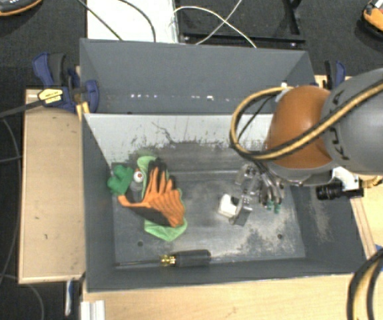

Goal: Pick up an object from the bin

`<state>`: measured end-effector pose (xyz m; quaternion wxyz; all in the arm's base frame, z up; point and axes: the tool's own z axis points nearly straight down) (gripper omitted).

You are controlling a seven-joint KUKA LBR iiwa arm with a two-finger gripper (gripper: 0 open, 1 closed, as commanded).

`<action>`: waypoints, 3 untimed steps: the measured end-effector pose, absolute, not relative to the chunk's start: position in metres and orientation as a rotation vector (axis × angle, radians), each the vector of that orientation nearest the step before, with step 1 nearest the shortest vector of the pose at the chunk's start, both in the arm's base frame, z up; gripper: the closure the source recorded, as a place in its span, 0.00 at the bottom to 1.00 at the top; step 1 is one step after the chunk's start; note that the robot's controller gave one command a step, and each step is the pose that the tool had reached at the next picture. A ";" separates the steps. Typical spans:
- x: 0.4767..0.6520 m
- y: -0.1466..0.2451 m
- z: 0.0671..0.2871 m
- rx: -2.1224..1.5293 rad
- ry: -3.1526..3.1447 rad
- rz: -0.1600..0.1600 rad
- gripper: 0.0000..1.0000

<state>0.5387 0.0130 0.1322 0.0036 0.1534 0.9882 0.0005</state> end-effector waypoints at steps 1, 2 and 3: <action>0.545 0.007 0.069 0.284 3.133 0.005 0.00; 0.531 0.003 0.070 0.499 3.096 0.002 0.00; 0.545 0.006 0.071 0.307 3.125 0.003 1.00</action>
Offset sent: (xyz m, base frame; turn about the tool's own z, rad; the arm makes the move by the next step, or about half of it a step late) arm -0.0080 -0.0096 -0.0622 0.0127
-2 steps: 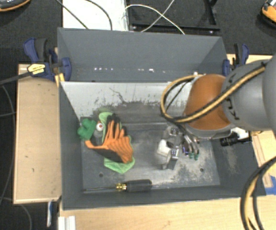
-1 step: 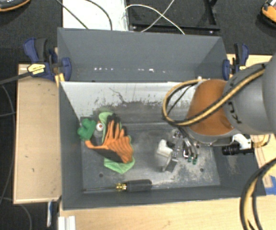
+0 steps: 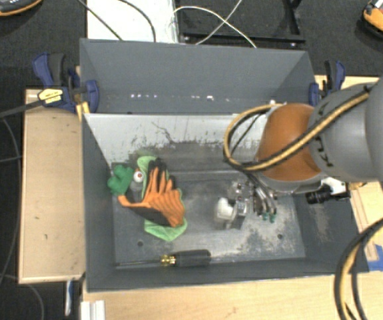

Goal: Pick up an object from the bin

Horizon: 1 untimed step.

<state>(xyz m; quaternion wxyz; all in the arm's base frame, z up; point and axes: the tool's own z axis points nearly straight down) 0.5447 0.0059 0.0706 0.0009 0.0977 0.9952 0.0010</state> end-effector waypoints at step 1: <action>0.546 0.006 0.071 0.287 3.127 0.003 1.00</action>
Offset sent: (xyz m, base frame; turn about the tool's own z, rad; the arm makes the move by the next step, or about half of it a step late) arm 0.0001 0.0000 0.0102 0.0000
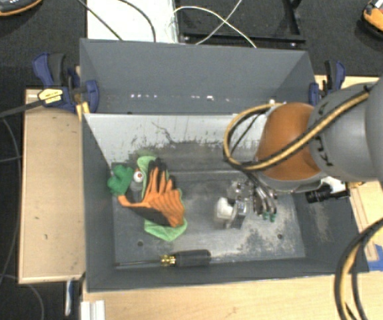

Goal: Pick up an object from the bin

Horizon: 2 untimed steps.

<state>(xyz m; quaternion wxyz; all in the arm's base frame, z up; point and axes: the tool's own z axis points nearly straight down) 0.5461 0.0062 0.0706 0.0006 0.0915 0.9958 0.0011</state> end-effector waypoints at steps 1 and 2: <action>0.546 0.006 0.072 0.286 3.127 0.003 1.00; 0.543 0.006 0.083 0.289 3.134 0.004 1.00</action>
Offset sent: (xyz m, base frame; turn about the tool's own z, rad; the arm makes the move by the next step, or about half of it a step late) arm 0.0001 0.0000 0.0804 0.0000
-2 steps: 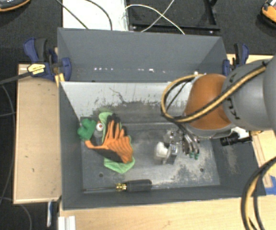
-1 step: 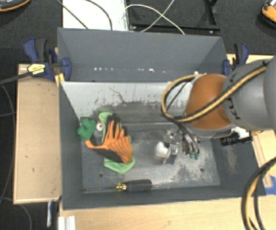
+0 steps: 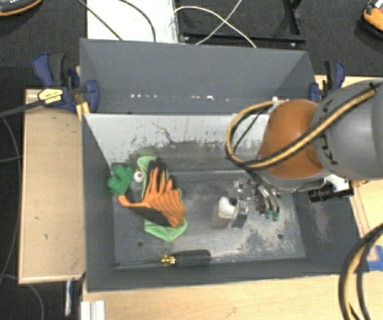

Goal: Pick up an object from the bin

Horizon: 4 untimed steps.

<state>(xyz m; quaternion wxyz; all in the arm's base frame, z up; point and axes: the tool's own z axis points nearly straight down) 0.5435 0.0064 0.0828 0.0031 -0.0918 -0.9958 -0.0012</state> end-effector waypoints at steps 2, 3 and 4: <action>0.546 0.006 0.125 -0.285 -3.132 -0.005 1.00; 0.547 0.006 0.133 -0.284 -3.136 -0.006 1.00; 0.546 0.006 0.145 -0.282 -3.131 -0.005 1.00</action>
Offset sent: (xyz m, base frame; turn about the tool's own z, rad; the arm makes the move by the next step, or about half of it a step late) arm 0.0000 0.0000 0.0244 0.0000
